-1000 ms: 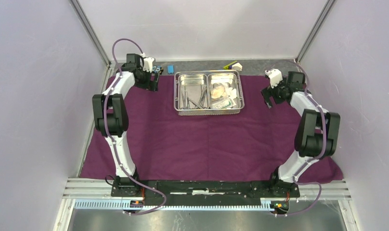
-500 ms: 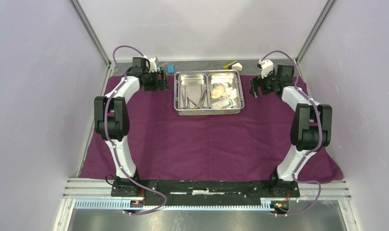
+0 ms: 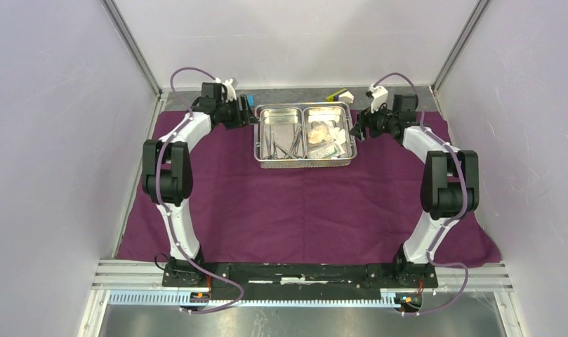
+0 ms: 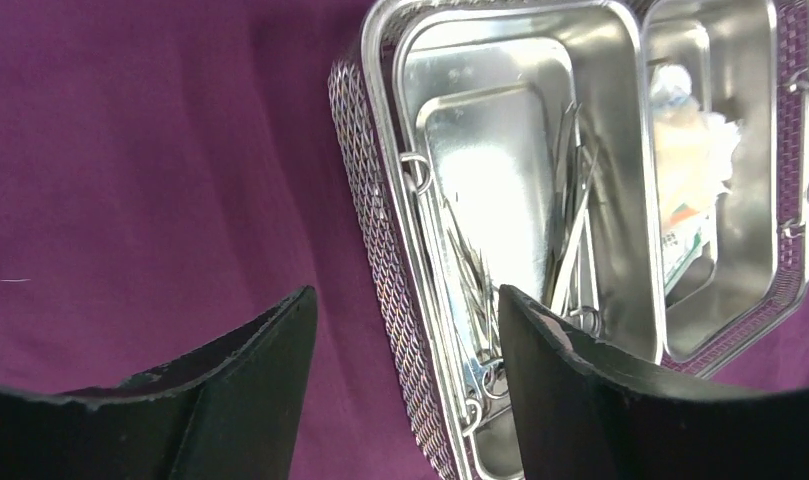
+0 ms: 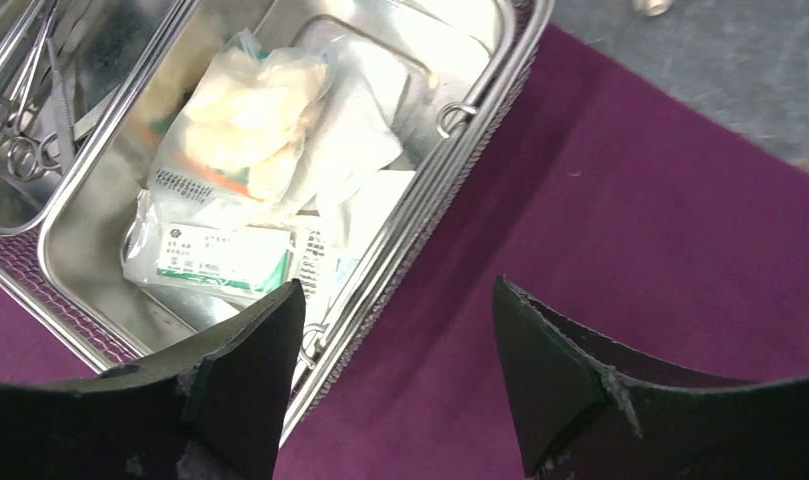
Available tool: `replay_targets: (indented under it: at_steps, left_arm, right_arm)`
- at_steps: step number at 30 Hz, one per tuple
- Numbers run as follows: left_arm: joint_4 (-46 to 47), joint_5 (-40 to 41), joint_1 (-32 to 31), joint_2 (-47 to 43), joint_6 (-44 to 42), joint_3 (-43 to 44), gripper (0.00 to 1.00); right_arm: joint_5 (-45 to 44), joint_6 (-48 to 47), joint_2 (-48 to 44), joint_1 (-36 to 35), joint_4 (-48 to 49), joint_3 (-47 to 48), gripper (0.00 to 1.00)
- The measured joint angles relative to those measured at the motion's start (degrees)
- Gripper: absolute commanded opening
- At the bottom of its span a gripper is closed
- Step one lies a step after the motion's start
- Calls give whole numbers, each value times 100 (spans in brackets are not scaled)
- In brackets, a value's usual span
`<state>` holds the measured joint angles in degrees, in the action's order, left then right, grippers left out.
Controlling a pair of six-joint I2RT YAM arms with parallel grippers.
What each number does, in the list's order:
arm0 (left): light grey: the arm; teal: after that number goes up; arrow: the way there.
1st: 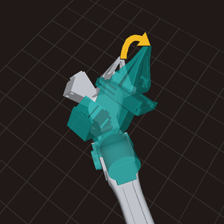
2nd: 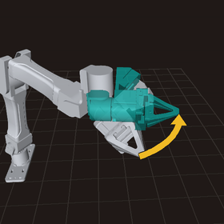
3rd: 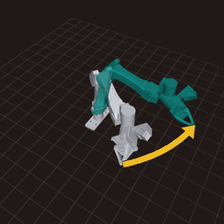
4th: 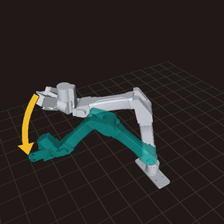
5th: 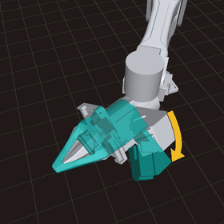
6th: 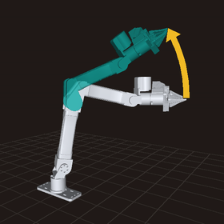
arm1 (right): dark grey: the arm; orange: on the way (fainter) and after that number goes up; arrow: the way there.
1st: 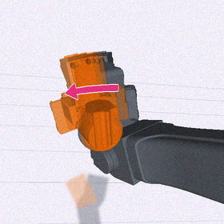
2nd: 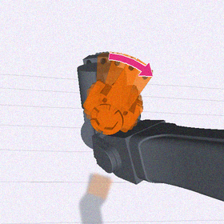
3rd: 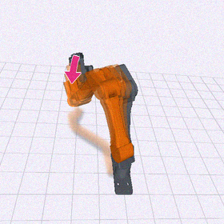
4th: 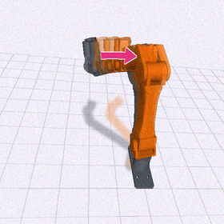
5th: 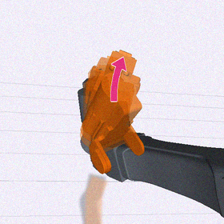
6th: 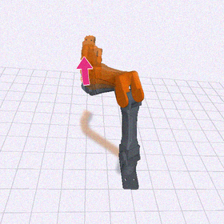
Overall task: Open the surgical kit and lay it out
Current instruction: Adjust the container in the surgical kit.
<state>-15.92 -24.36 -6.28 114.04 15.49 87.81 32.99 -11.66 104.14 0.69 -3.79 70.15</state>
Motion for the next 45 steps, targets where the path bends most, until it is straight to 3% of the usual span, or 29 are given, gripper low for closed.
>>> replay_targets:
  at_steps: [6, 15, 29, 35, 41, 45]
  left_arm:
    - [20, -76, -109, 540, 170, 0, 53]
    - [103, -293, -179, 741, 229, 111, 37]
    - [-238, -55, -188, 863, 249, 439, 14]
    - [-289, 4, -111, 863, 249, 461, 13]
    - [-531, 17, 35, 898, 245, 601, 18]
    - [-787, -2, 81, 1023, 240, 848, 27]
  right_arm:
    - [101, 107, 361, -188, 13, 0, 60]
    - [245, 295, 634, -286, 59, 0, 44]
    - [166, 498, 682, -369, 68, 81, 39]
    - [125, 498, 743, -459, 31, 192, 38]
    - [39, 507, 748, -649, 33, 205, 38]
    - [-26, 527, 748, -708, -7, 238, 48]
